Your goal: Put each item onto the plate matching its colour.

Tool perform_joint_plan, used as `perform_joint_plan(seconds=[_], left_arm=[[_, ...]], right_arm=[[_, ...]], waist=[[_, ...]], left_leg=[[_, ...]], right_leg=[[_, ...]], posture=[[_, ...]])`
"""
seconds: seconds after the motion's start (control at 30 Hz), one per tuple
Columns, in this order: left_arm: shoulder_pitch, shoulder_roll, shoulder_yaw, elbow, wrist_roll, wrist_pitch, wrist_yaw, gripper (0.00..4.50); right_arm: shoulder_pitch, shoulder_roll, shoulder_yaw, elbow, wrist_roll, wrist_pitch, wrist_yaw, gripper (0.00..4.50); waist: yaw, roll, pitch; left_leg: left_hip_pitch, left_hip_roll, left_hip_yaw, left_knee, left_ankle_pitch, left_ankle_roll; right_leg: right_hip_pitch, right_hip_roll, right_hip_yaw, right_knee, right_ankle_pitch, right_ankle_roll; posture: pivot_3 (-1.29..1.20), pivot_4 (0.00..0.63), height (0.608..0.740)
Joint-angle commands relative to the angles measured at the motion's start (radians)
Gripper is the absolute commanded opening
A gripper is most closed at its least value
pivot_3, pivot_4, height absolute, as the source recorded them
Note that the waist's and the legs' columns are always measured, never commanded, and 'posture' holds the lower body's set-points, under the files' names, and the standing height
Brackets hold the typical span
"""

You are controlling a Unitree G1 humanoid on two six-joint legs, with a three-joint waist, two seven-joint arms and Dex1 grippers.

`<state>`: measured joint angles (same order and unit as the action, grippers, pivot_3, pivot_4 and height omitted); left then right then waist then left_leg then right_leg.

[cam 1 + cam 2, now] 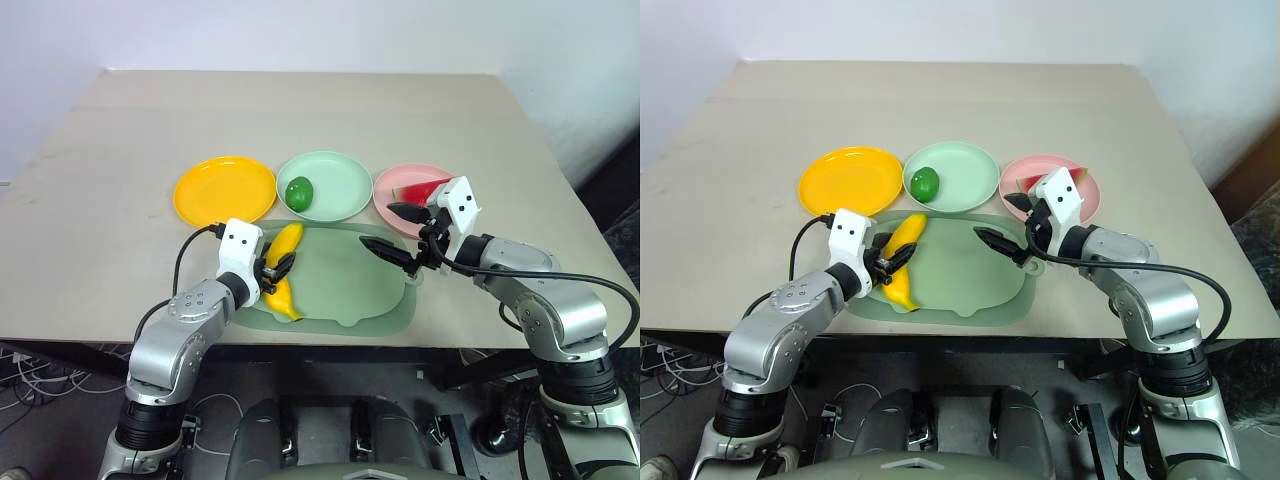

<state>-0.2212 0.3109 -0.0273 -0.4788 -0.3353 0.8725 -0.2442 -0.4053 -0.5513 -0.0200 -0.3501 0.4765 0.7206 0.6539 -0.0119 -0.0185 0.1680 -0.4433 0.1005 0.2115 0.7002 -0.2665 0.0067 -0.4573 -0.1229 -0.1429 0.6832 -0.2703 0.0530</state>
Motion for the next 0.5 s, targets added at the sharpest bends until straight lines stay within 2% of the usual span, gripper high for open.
perform_joint_plan(seconds=[0.03, 0.2, 0.5], left_arm=[[0.006, 0.014, -0.007, -0.007, 0.017, 0.033, 0.011, 1.73], [0.003, 0.022, 0.084, -0.103, -0.006, -0.027, 0.006, 0.14], [-0.013, 0.016, 0.113, -0.059, -0.004, -0.028, 0.026, 0.14]], right_arm=[[-0.021, -0.007, -0.009, -0.013, -0.005, -0.013, -0.007, 4.5], [-0.036, 0.009, 0.006, 0.015, -0.012, -0.031, -0.004, 4.5], [-0.068, 0.05, 0.032, 0.058, -0.018, -0.05, 0.007, 4.5]], waist=[[-0.001, 0.0, 0.0], [-0.002, 0.0, 0.0], [-0.001, 0.0, 0.0]], left_leg=[[0.0, 0.0, 0.0, 0.0, 0.0, 0.0], [0.0, 0.0, 0.0, 0.0, 0.0, 0.0], [0.0, 0.0, 0.0, 0.0, 0.0, 0.0]], right_leg=[[0.0, 0.0, 0.0, 0.0, 0.0, 0.0], [0.0, 0.0, 0.0, 0.0, 0.0, 0.0], [0.0, 0.0, 0.0, 0.0, 0.0, 0.0]], posture=[[0.0, 0.15, 0.695], [0.0, 0.15, 0.695], [0.0, 0.15, 0.695]])
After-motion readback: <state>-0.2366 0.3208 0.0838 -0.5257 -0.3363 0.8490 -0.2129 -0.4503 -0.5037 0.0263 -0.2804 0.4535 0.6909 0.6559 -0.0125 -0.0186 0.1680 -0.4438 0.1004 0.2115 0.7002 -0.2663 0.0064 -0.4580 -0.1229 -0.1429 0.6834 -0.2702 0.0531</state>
